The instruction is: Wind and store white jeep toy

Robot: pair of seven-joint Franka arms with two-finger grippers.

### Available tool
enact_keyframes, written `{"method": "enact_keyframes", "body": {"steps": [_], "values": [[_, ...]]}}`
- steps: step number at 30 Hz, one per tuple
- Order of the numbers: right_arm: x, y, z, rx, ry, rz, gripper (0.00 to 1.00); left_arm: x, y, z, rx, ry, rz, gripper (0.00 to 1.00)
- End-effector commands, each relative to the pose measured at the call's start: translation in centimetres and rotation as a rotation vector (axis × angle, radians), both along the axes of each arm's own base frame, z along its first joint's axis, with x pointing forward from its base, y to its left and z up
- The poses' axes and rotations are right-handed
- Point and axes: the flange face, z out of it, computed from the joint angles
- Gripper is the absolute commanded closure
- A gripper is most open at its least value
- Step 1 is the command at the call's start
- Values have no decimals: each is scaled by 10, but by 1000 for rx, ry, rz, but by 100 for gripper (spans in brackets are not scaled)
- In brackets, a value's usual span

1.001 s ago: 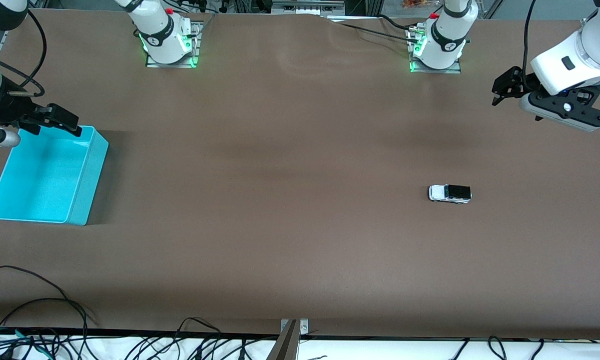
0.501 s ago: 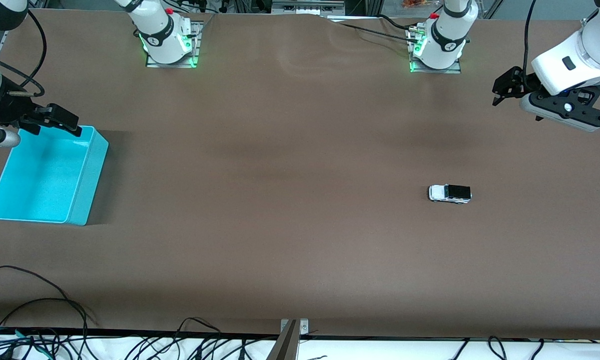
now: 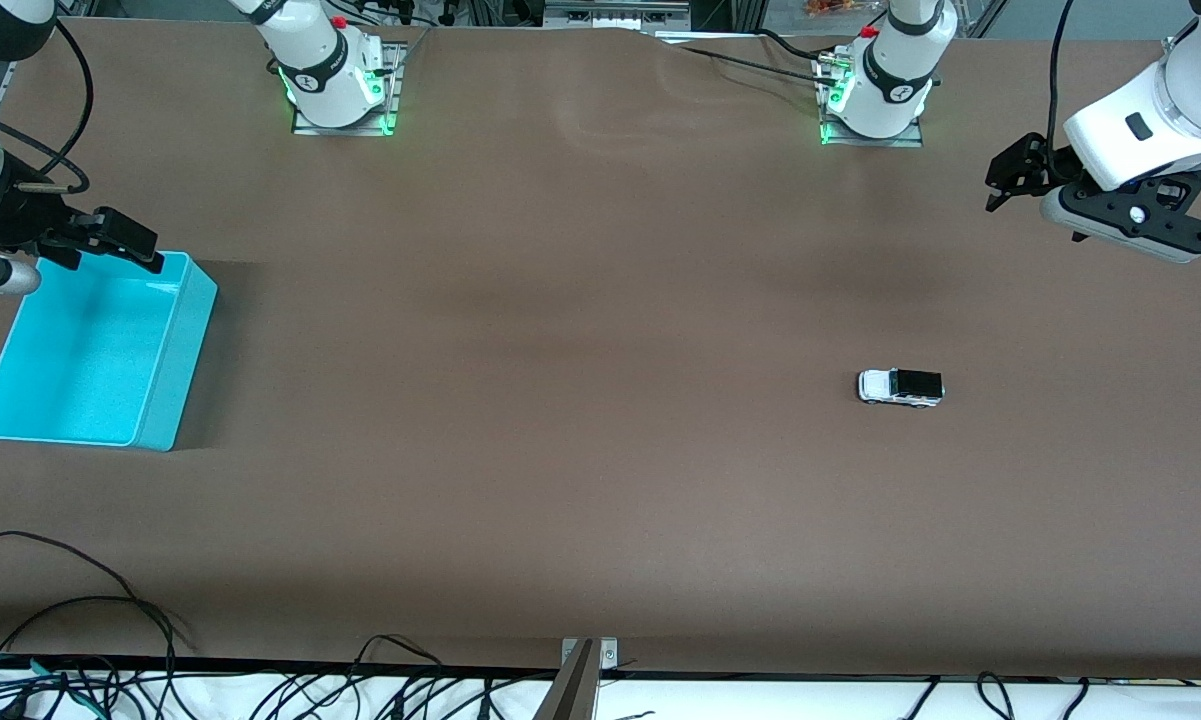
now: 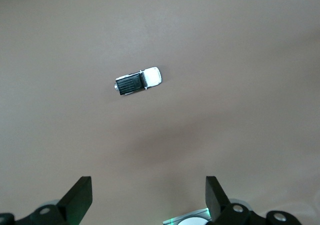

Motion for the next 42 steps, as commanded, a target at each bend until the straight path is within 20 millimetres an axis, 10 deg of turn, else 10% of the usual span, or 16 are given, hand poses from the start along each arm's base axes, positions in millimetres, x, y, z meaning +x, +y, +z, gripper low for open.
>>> {"method": "enact_keyframes", "body": {"steps": [1, 42], "values": [[0, -2, 6, 16, -1, 6, 0, 2, 2, 6, -4, 7, -17, 0], [1, -7, 6, 17, -2, -5, 0, 33, 22, -10, -8, -10, -28, 0]]}}
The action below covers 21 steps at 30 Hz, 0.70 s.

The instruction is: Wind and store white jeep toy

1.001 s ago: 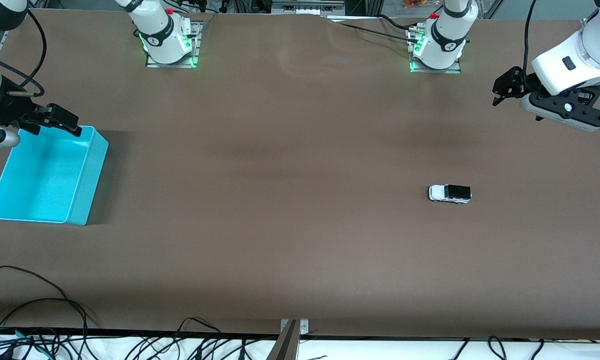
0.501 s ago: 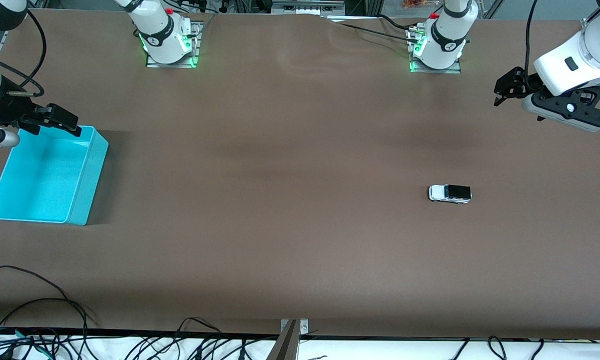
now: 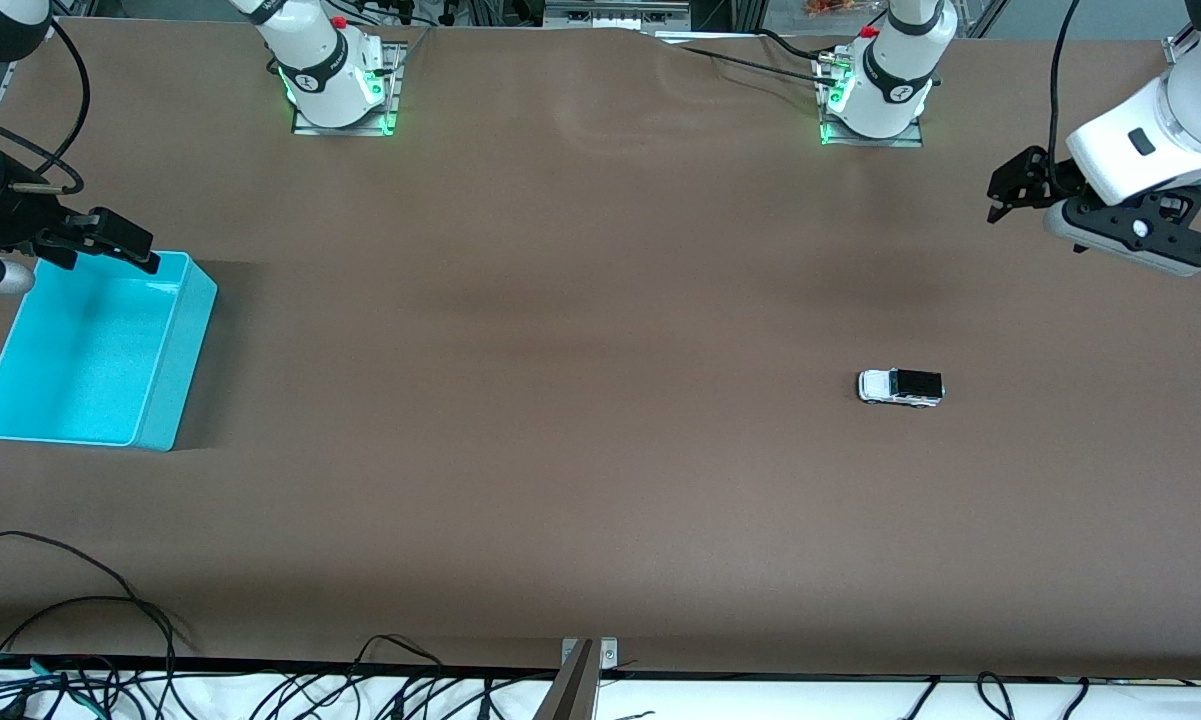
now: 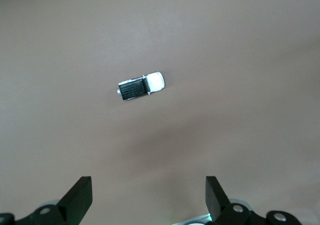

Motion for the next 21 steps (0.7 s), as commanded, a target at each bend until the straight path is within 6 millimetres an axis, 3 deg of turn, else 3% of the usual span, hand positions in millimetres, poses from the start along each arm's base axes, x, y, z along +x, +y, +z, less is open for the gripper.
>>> {"method": "enact_keyframes", "body": {"steps": [1, 12, 16, 18, 21], "values": [[1, -2, 6, 18, -2, 4, 0, 20, 17, -3, -5, -1, -64, 0], [1, -2, 6, 18, -2, 4, 0, 47, 53, -28, -31, -38, -379, 0], [1, -2, 6, 18, -2, 4, 0, 56, 65, -46, -45, -15, -426, 0], [1, -2, 6, 18, -1, 4, 0, 65, 67, -68, -55, 14, -427, 0], [1, -2, 6, 18, -1, 4, 0, 69, 66, -72, -53, 20, -437, 0]]}}
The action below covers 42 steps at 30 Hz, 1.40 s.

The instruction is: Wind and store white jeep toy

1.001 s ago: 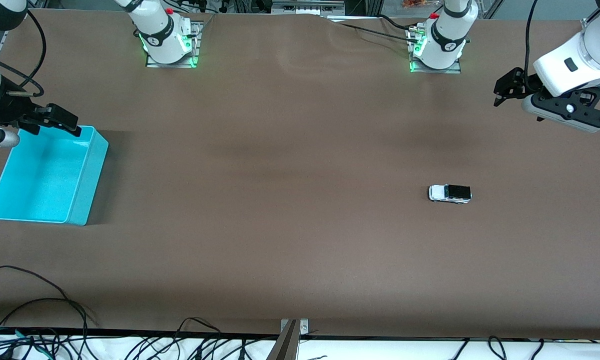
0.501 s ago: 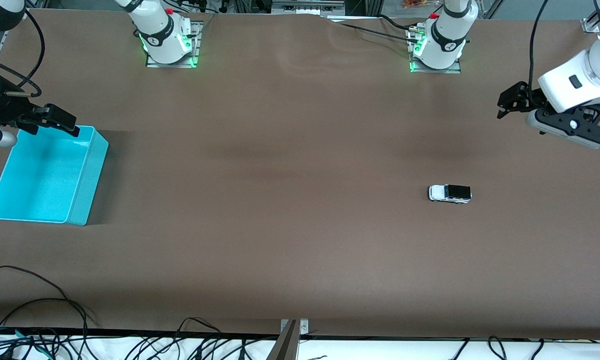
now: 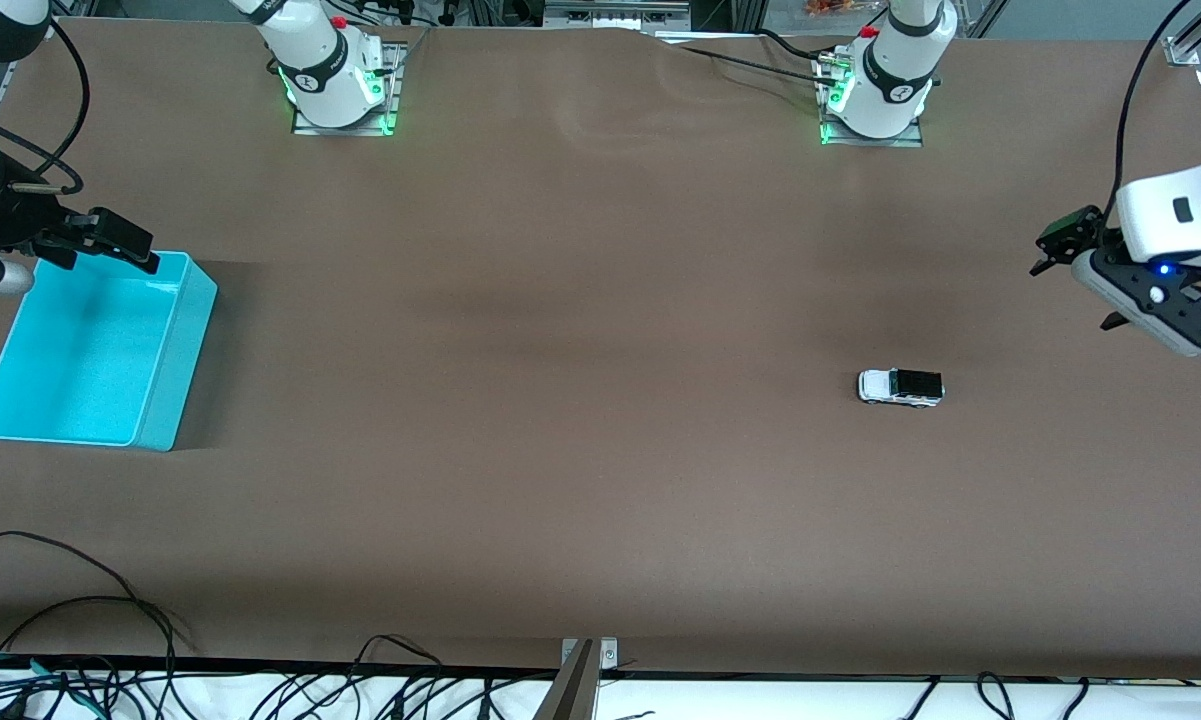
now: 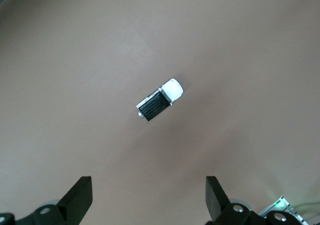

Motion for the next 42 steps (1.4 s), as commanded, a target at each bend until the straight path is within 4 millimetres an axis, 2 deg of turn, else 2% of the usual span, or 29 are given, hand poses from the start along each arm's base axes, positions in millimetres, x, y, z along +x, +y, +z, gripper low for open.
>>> {"method": "enact_keyframes", "body": {"steps": [1, 5, 6, 11, 18, 22, 25, 31, 38, 42], "values": [[1, -2, 6, 18, -1, 4, 0, 20, 1, -18, 16, 20, -52, 0], [1, -2, 6, 18, -1, 4, 0, 26, 6, -34, 23, 31, -48, 0], [1, -2, 6, 18, -1, 4, 0, 26, 7, -30, 27, 8, -46, 0], [1, -2, 6, 18, -1, 4, 0, 18, 7, -42, 22, 25, -43, 0], [1, -2, 6, 18, -1, 4, 0, 10, 14, -73, 19, 36, -38, 0], [1, -2, 6, 18, -1, 4, 0, 4, 19, -92, 7, 20, -130, 0], [1, -2, 6, 18, -1, 4, 0, 0, 23, -111, -12, 18, -229, 0], [1, -2, 6, 18, -1, 4, 0, -7, 20, -154, -25, -1, -355, 0], [1, -2, 6, 18, -1, 4, 0, -9, 8, -201, -33, -13, -409, 0], [1, -2, 6, 18, -1, 4, 0, -7, -4, -228, -42, -26, -509, 0]]}}
